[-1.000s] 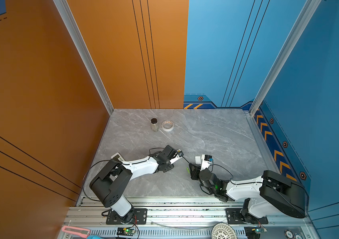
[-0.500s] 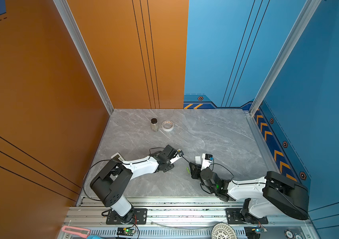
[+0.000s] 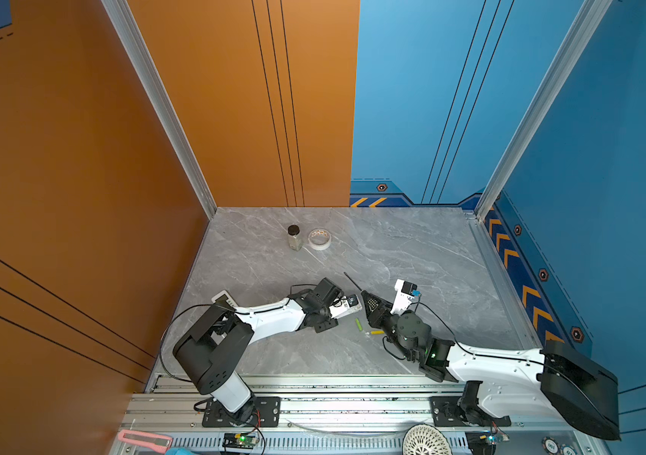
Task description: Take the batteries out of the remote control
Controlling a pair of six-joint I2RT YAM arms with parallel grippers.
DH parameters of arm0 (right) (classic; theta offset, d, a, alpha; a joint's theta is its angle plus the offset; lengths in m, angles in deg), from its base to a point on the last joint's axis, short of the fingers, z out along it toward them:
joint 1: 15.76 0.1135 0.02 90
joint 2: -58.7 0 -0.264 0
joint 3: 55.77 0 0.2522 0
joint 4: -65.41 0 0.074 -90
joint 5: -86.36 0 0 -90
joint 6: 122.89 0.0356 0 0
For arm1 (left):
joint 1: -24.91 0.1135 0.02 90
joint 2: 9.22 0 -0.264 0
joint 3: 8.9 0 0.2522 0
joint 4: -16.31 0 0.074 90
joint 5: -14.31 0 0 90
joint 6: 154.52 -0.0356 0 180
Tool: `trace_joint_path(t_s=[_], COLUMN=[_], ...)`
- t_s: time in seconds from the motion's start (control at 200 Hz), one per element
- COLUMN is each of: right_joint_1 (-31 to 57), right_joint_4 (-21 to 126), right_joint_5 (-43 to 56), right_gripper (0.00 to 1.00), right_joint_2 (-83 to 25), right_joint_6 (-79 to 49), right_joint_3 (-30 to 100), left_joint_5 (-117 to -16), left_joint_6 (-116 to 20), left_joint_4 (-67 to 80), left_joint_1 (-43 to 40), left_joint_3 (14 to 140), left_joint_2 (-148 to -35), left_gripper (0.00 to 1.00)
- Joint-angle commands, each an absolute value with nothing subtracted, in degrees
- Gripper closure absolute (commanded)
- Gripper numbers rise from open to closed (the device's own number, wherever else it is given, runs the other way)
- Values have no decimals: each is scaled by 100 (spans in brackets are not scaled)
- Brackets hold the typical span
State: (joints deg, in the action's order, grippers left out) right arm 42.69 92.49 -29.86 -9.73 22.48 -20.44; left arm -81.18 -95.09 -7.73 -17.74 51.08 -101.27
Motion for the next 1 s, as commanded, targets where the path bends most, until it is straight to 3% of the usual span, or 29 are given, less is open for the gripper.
trace_joint_path(t_s=[0.0,0.13,0.19,0.315,0.345,0.36,0.37,0.445,0.59,0.996], right_joint_1=[4219,4104,3950,3925,3862,3818,3791,3832,3845,3963], right_joint_4=[8232,6984,5964,3768,3392,3353,3365,3417,2116,3278], right_joint_5=[-3421,-3597,-3479,-3588,-3461,-3322,-3253,-2881,-2593,-3156], right_gripper=[100,100,100,100,100,100,100,100,100,100], right_joint_2=[-475,163,430,1105,1243,1313,1356,1819,2177,2374], right_joint_6=[2517,2680,2924,3401,3437,3378,3337,3308,3276,3249], right_joint_3=[-2170,-2131,-1974,-1694,-1683,-1719,-1759,-1971,-1600,-2038], left_joint_5=[-7678,-7732,-7761,-7856,-7859,-7866,-7867,-7971,-7940,-7357], left_joint_6=[-9579,-9542,-9509,-9373,-9297,-9270,-9246,-9080,-8841,-8641], left_joint_4=[-1678,-1649,-1659,-1724,-1814,-1852,-1871,-1870,-1918,-1624], left_joint_1=[-1815,-1813,-1815,-1850,-1864,-1868,-1875,-1887,-1881,-1667], left_joint_3=[4888,4903,4935,5028,5107,5141,5163,5219,5449,5181], left_joint_2=[-10418,-10432,-10440,-10474,-10493,-10492,-10488,-10295,-9699,-8288], left_gripper=[95,93,82,45,24,7,0,2,2,2])
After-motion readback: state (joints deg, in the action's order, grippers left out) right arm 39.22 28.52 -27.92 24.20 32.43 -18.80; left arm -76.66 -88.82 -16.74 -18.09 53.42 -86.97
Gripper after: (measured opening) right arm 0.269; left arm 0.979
